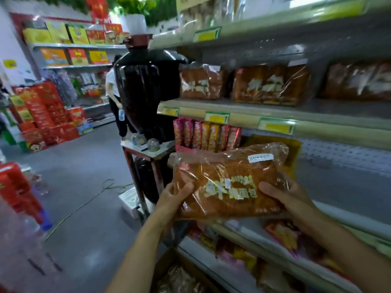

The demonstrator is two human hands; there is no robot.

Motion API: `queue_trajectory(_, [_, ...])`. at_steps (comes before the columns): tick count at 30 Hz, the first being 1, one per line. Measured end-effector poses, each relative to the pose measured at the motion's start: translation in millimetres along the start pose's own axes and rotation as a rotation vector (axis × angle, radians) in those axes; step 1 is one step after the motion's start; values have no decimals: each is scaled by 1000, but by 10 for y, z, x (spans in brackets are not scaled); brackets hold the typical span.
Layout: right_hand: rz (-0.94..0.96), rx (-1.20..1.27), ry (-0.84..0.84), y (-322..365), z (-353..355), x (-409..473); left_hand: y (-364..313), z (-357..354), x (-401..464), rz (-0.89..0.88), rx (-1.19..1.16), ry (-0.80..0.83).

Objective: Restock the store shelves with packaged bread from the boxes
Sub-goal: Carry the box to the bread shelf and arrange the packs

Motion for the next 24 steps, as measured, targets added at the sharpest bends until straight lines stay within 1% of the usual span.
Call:
queue_trajectory(3, [48,20,-71,275,393,-120,-227,-475,-29,-63,27,71])
queue_trajectory(6, [126,6,-136,613,766,-234,-435,-929,7,-67,30,149])
queue_trajectory(9, [176,-31,-224,935,1225,-313,-709,-1446,74,-96,89,203])
queue_trajectory(12, [210,-36,-316,1283,1666,-378,-1037,-2060,11,-124,107,303])
queue_trajectory(14, [228,-38,-357,1524,1902,-414,-1219,-2443,-49,-106,125,362])
queue_trajectory(18, [221,-68,-356,1910,2271,-363,-1490,-3005,-63,-86,174,412])
queue_trajectory(21, [186,-105,-348,2053,2487,-234,-1638,-3312,1,-94,191,431])
queue_trajectory(24, [179,-92,-354,2148,2672,-42,-1775,-3550,170,-106,205,433])
Point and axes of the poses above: each hand's wrist, its own x-axis towards the middle knuckle, its own z-axis out of the back of the hand, y = z × x, the point moved 9 cm from there along x, towards the middle knuckle, and after that the axes turned 9 degrees about z, right-handed, at the moved point
